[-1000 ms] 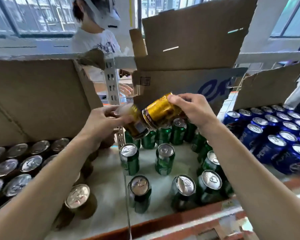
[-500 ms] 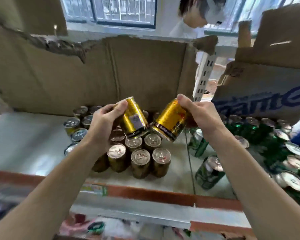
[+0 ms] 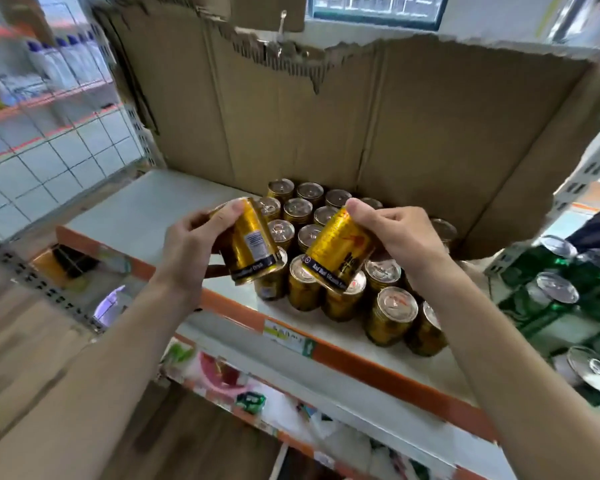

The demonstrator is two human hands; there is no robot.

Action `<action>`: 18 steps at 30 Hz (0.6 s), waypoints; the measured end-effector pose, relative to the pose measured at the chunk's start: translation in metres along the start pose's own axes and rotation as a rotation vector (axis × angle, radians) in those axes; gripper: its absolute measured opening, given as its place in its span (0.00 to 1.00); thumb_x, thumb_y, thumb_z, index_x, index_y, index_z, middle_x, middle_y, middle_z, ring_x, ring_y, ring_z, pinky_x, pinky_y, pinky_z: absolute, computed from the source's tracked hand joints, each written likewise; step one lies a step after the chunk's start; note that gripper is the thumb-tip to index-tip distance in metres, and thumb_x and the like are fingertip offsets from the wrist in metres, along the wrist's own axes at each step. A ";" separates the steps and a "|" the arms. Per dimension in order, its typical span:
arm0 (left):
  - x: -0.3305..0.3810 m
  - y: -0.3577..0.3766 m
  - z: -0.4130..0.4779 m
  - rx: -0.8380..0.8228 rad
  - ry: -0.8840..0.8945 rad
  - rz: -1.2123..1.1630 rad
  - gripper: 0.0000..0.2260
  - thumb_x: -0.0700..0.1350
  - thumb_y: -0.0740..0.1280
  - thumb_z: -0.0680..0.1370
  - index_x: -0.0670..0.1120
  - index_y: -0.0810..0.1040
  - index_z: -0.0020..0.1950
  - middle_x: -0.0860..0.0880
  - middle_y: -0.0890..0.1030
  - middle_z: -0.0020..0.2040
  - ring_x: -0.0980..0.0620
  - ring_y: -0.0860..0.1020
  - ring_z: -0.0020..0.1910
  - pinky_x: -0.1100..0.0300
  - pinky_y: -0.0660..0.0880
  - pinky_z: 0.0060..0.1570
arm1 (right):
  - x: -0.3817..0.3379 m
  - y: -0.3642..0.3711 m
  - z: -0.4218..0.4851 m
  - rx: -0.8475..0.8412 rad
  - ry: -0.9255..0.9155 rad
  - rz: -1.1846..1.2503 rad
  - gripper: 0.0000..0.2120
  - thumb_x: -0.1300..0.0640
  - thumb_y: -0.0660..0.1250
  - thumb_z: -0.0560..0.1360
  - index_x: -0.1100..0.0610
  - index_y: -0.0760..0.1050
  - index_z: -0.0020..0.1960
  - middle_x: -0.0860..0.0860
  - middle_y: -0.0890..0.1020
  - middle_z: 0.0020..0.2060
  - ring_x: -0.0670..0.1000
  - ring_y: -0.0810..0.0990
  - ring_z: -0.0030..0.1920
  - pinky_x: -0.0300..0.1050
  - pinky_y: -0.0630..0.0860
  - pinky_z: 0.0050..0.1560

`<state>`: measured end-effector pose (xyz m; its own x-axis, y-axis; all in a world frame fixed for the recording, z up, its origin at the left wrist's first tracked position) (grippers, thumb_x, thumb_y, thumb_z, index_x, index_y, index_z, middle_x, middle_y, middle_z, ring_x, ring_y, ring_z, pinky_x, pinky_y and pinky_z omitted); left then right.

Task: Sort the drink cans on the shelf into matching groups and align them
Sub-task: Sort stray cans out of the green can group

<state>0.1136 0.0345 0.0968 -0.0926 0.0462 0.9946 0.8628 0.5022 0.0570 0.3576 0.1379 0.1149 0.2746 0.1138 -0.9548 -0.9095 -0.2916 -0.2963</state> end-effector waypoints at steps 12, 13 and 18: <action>0.008 -0.037 0.003 0.238 0.075 0.097 0.21 0.53 0.75 0.72 0.43 0.78 0.59 0.46 0.82 0.51 0.50 0.82 0.48 0.54 0.82 0.39 | -0.014 0.032 0.037 -0.080 -0.161 -0.063 0.16 0.40 0.73 0.71 0.53 0.84 0.37 0.42 0.79 0.25 0.40 0.76 0.29 0.32 0.71 0.30; 0.008 -0.040 0.006 0.253 0.081 0.105 0.23 0.54 0.76 0.71 0.44 0.77 0.60 0.46 0.81 0.53 0.49 0.82 0.49 0.53 0.83 0.41 | -0.015 0.036 0.038 -0.084 -0.175 -0.076 0.17 0.39 0.73 0.70 0.54 0.85 0.42 0.42 0.81 0.29 0.39 0.78 0.31 0.33 0.72 0.31; 0.001 -0.053 0.031 0.273 0.108 0.136 0.23 0.55 0.77 0.68 0.47 0.77 0.58 0.46 0.79 0.55 0.45 0.81 0.53 0.43 0.82 0.48 | -0.022 0.053 0.043 -0.049 -0.209 -0.174 0.21 0.37 0.74 0.68 0.53 0.84 0.51 0.44 0.84 0.39 0.43 0.82 0.42 0.35 0.75 0.35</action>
<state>0.0521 0.0347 0.0922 0.0801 0.0438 0.9958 0.6972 0.7115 -0.0874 0.2900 0.1608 0.1210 0.3507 0.3584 -0.8652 -0.8366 -0.2953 -0.4614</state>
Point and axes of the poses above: each hand's wrist, its own z-axis towards the middle knuckle, its own y-axis out of the palm, x = y × z, the point moved 5 cm from there along z, towards the middle knuckle
